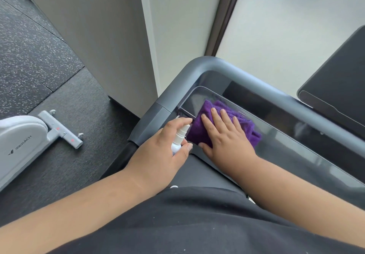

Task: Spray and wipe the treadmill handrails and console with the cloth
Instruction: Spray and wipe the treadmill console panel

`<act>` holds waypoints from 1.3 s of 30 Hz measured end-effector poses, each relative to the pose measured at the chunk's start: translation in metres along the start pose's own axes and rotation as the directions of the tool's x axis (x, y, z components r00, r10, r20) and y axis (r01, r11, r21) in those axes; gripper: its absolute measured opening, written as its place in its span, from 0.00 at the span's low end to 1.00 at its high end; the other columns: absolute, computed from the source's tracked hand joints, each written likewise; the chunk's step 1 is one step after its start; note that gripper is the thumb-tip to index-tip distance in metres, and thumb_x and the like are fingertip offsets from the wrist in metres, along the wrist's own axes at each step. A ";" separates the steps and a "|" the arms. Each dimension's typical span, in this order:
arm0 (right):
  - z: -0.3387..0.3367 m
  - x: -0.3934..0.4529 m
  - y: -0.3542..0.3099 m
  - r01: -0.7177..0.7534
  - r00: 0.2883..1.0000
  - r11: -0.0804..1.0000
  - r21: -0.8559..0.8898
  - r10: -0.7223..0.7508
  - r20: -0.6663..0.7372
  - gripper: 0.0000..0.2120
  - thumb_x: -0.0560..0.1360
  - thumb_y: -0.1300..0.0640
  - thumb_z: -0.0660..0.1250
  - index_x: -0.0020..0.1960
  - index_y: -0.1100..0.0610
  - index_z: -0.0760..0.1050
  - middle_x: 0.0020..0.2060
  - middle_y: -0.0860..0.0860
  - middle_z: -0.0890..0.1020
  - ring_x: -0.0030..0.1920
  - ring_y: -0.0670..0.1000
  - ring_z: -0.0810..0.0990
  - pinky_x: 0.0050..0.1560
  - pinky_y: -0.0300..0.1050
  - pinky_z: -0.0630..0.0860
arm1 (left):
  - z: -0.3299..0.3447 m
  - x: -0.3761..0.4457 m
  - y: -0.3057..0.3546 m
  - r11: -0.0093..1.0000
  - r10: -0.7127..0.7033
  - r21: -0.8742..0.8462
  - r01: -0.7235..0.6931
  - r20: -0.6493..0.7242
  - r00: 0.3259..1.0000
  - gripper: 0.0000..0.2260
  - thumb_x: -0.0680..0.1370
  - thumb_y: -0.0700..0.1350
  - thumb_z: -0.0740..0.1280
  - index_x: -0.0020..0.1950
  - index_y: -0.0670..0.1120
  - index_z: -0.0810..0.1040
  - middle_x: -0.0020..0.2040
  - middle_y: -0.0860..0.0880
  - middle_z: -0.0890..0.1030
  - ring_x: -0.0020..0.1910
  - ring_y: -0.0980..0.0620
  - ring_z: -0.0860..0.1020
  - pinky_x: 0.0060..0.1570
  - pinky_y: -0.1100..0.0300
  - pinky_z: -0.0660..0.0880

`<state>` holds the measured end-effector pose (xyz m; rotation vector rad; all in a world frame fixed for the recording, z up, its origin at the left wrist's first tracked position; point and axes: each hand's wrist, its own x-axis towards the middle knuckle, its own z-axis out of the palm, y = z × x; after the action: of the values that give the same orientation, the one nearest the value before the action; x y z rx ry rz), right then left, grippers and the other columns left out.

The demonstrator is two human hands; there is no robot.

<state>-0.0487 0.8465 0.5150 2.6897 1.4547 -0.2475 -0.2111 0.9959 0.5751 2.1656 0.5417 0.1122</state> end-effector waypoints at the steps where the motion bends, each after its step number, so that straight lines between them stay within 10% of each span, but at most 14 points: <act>1: -0.001 0.004 0.002 -0.001 1.000 1.000 0.005 0.001 0.012 0.38 0.77 0.33 0.53 0.80 0.51 0.51 0.80 0.56 0.54 0.79 0.60 0.51 0.77 0.61 0.50 | -0.001 0.001 0.000 1.000 -0.001 -0.002 0.001 0.003 1.000 0.23 0.77 0.56 0.64 0.68 0.72 0.60 0.52 0.65 0.77 0.50 0.65 0.75 0.46 0.76 0.67; 10: -0.027 0.073 -0.022 -0.084 0.993 0.993 0.080 0.077 0.088 0.47 0.66 0.32 0.32 0.81 0.53 0.43 0.80 0.57 0.44 0.79 0.62 0.41 0.76 0.64 0.44 | 0.004 0.009 0.000 0.999 0.042 0.014 -0.042 0.037 0.998 0.22 0.75 0.58 0.63 0.67 0.72 0.61 0.50 0.61 0.78 0.50 0.62 0.76 0.47 0.75 0.68; 15: -0.012 0.057 -0.041 -0.072 0.993 0.997 0.025 0.070 0.094 0.36 0.79 0.40 0.49 0.80 0.56 0.44 0.79 0.62 0.42 0.78 0.67 0.40 0.74 0.69 0.41 | 0.009 0.014 -0.001 0.993 0.093 0.062 -0.096 0.058 0.994 0.24 0.76 0.56 0.65 0.64 0.77 0.59 0.49 0.63 0.78 0.49 0.61 0.77 0.45 0.76 0.69; 25: -0.016 0.047 -0.005 0.000 0.999 0.995 0.099 -0.004 0.047 0.30 0.80 0.43 0.50 0.80 0.51 0.52 0.81 0.55 0.45 0.80 0.59 0.43 0.76 0.64 0.44 | 0.032 0.028 0.011 0.981 0.160 0.093 -0.171 0.117 0.980 0.25 0.77 0.54 0.67 0.64 0.77 0.58 0.49 0.63 0.78 0.48 0.62 0.77 0.43 0.76 0.68; 39: -0.003 -0.084 0.084 -0.347 0.935 0.902 0.256 0.353 0.024 0.27 0.78 0.39 0.50 0.73 0.47 0.66 0.80 0.48 0.56 0.80 0.53 0.50 0.78 0.59 0.46 | 0.062 0.051 0.045 0.963 0.268 -0.016 -0.270 0.193 0.944 0.23 0.77 0.54 0.64 0.65 0.75 0.60 0.48 0.61 0.78 0.44 0.55 0.77 0.43 0.73 0.69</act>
<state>-0.0233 0.7320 0.5320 3.1052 0.9685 -0.4041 -0.1332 0.9474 0.5664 2.2215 0.1329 0.0456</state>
